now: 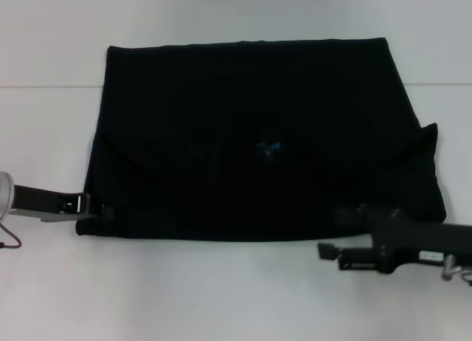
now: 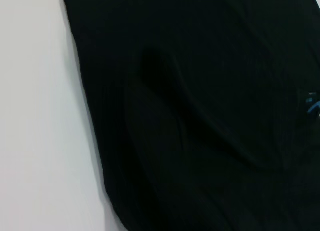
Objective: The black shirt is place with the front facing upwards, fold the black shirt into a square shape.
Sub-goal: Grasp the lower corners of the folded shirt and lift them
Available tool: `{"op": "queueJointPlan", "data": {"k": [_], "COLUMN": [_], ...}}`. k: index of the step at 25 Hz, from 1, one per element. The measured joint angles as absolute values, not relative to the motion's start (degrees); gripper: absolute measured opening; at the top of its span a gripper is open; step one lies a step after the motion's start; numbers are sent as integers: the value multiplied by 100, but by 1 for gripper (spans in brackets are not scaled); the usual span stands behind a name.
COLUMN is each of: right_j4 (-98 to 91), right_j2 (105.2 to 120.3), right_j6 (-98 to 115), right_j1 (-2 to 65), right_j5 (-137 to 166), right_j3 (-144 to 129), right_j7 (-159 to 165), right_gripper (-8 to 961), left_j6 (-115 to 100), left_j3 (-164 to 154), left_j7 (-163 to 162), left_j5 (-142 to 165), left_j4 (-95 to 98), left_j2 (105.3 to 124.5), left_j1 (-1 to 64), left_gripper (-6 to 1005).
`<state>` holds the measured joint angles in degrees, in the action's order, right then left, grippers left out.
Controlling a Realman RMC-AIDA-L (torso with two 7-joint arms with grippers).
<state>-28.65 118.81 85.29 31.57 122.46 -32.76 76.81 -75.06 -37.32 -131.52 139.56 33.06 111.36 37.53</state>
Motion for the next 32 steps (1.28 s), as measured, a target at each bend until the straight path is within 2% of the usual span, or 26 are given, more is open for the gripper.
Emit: {"op": "queueJointPlan", "data": {"k": [2, 4, 8, 11, 13, 15, 22, 32], "right_j4": [-2994, -3323, -4019, -4366, -4575, -4752, -4068, -3544], "right_j2": [11823, 11676, 11239, 10823, 10657, 10650, 10910, 11222], "right_j6": [8525, 8498, 8459, 8587, 8642, 8614, 7994, 7347], "right_j1": [3157, 3163, 3262, 3466, 3654, 3825, 4522, 4737], "right_j5": [12256, 12330, 12732, 13309, 13866, 14427, 15448, 15473], "right_j3": [-3286, -3317, -3333, -3340, -3342, -3341, -3454, -3985], "right_j7": [8062, 8959, 11185, 12777, 13650, 14242, 14514, 14510], "right_gripper": [939, 938, 935, 934, 932, 931, 927, 922], "left_j6": [-7504, -7517, -7570, -7621, -7670, -7699, -7726, -7735], "left_j3": [-3724, -3713, -3700, -3716, -3715, -3701, -3699, -3690], "left_j7": [-13140, -13134, -13134, -13160, -13180, -13183, -13187, -13191], "left_j5": [13942, 13928, 13918, 13943, 13953, 13949, 13920, 13912], "left_j4": [3305, 3306, 3305, 3305, 3305, 3305, 3304, 3304], "left_j2": [11135, 11128, 11096, 11078, 11071, 11065, 11064, 11056], "left_j1": [3754, 3757, 3791, 3826, 3837, 3841, 3846, 3873], "left_gripper": [216, 48, 48, 48, 48, 48, 48, 48]}}
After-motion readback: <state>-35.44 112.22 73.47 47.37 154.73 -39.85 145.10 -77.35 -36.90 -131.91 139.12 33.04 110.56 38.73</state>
